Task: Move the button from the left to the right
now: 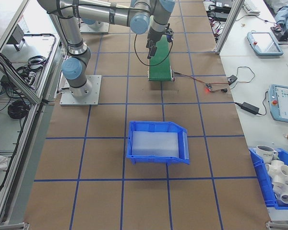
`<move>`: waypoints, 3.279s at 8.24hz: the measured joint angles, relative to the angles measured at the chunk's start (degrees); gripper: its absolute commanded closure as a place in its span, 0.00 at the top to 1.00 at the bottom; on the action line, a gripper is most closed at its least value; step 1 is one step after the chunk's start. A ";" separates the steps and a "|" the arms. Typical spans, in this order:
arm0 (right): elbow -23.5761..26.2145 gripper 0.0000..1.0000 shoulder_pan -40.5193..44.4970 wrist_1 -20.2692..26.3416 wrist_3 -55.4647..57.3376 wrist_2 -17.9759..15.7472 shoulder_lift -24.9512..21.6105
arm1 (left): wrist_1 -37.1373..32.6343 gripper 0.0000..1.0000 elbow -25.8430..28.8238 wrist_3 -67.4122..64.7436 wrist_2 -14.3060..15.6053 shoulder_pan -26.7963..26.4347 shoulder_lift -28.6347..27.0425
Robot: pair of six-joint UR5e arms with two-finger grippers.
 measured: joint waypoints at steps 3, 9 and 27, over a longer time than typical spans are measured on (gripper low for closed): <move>0.00 1.00 -0.01 -0.01 0.00 0.00 0.00 | -1.56 1.00 0.40 7.77 -0.05 7.40 -0.25; 0.00 1.00 -0.01 -0.01 0.00 0.00 0.00 | 1.40 1.00 0.73 33.83 4.40 39.79 -7.21; 0.00 1.00 -0.01 -0.01 0.00 0.00 0.00 | 31.00 0.48 0.43 41.09 -7.31 60.08 -33.67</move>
